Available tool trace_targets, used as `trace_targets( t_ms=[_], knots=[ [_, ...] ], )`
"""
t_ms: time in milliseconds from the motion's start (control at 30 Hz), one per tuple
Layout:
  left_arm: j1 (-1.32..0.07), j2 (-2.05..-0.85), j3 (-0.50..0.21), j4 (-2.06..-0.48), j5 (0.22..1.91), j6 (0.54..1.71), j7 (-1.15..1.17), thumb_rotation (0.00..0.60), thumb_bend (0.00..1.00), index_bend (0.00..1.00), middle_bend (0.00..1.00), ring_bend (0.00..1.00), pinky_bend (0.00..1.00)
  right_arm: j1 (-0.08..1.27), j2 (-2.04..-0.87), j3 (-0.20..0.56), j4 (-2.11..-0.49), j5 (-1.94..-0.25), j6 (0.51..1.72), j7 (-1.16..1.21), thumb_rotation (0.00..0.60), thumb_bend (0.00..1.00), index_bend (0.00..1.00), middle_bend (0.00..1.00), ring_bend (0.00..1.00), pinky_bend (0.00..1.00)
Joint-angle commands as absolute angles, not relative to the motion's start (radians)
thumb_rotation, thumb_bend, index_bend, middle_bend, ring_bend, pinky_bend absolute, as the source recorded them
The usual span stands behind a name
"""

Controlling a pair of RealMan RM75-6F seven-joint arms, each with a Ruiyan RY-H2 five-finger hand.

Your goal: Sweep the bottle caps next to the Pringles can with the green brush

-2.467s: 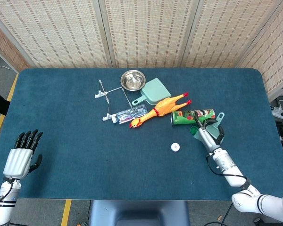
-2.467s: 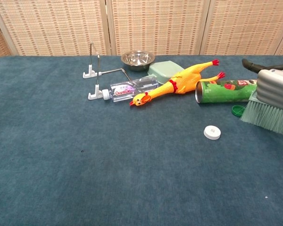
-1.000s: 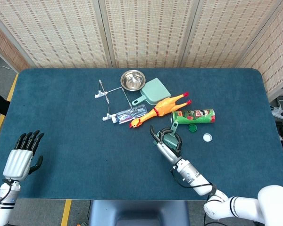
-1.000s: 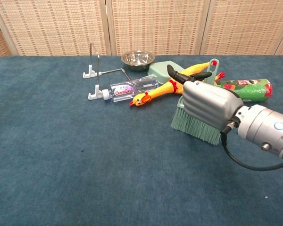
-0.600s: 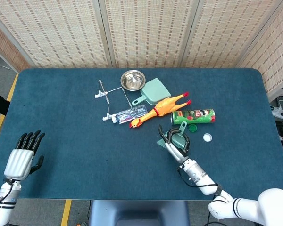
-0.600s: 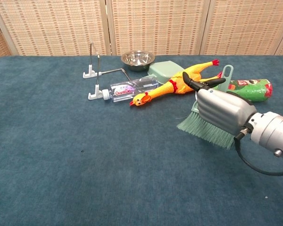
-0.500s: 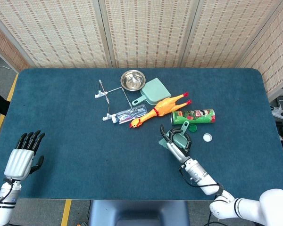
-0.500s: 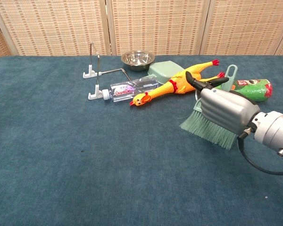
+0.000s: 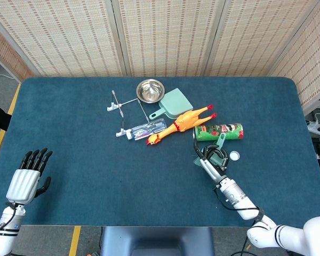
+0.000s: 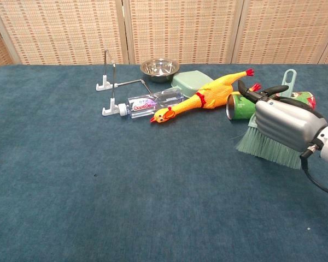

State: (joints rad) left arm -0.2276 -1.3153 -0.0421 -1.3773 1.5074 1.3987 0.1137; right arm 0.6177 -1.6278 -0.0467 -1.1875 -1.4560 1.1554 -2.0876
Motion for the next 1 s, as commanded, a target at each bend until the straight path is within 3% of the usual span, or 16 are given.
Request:
trace_targets(
  t_ms=[33,733,1000],
  knots=[
    [-0.227,-1.316,-0.041,-1.377,1.508,1.398,0.115,0.600,0.45,0.00,0.00,0.00,0.07,0.611,-1.620,-0.049,-1.181,-1.454,1.155,-2.088,0.600,0.52,0.88,0.84,0.54,0.09],
    [-0.225,-1.325,-0.036,-1.375,1.506,1.397,0.139,0.600,0.45,0.00,0.00,0.00,0.07,0.593,-1.651,-0.012,-0.978,-1.424,1.154,-2.035,0.600,0.52,0.88,0.84,0.54,0.10],
    [-0.229,-1.329,-0.038,-1.375,1.505,1.390,0.147,0.600,0.45,0.00,0.00,0.00,0.07,0.570,-1.573,-0.006,-1.082,-1.452,1.218,-1.920,0.600,0.52,0.88,0.85,0.54,0.11]
  ],
)
